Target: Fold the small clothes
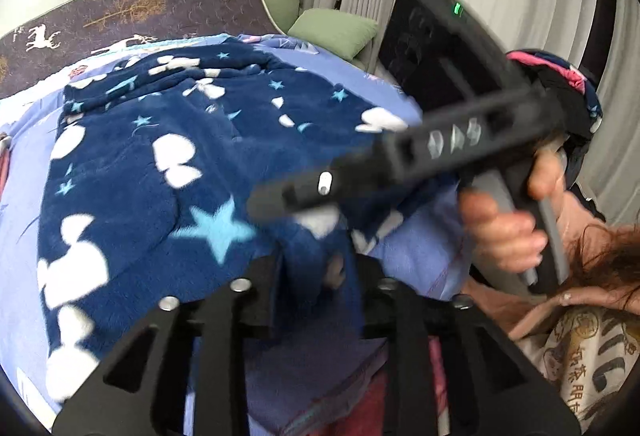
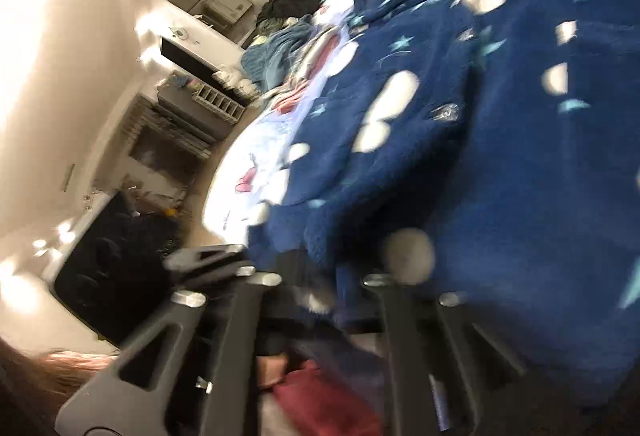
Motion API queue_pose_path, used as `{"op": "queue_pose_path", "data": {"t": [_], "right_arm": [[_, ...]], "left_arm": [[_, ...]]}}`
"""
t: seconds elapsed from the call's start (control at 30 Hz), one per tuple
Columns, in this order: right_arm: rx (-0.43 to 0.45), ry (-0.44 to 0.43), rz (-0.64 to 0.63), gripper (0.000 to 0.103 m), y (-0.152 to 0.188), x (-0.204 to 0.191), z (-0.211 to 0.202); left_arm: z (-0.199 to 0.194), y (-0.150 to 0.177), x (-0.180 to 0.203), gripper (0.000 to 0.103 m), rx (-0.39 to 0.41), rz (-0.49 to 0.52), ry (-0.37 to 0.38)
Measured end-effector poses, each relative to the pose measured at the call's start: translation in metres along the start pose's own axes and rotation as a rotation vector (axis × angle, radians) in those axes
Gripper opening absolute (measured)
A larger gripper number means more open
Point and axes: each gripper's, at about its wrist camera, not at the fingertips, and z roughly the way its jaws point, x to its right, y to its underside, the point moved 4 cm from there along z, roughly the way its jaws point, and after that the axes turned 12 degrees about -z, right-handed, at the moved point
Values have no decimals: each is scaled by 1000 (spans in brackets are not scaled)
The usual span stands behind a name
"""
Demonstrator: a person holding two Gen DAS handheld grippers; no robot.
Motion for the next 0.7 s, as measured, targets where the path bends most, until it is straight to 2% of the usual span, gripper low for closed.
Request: {"op": "queue_pose_path", "data": {"t": [0.13, 0.2, 0.27, 0.37, 0.47, 0.57, 0.63, 0.67, 0.7], "right_arm": [[36, 151, -76, 6, -1, -14, -42], [11, 230, -77, 6, 5, -6, -51], [-20, 286, -63, 12, 11, 8, -45], [-57, 271, -25, 20, 27, 15, -30], [-38, 268, -74, 32, 31, 4, -36], [-27, 276, -103, 33, 31, 4, -38], [-53, 286, -94, 30, 34, 8, -30], [-67, 294, -84, 30, 36, 11, -24], [-69, 300, -85, 30, 36, 12, -22]], "left_arm": [[-42, 7, 0, 51, 95, 56, -34], [-66, 7, -17, 58, 154, 20, -83], [-79, 10, -43, 58, 182, -42, -150], [-85, 17, -84, 59, 176, -160, -268], [-86, 26, -109, 61, 167, -257, -270], [-74, 33, -129, 63, 135, -342, -239], [-64, 41, -138, 62, 107, -369, -240], [-59, 44, -143, 50, 97, -375, -259], [-58, 47, -144, 27, 91, -382, -256]]}}
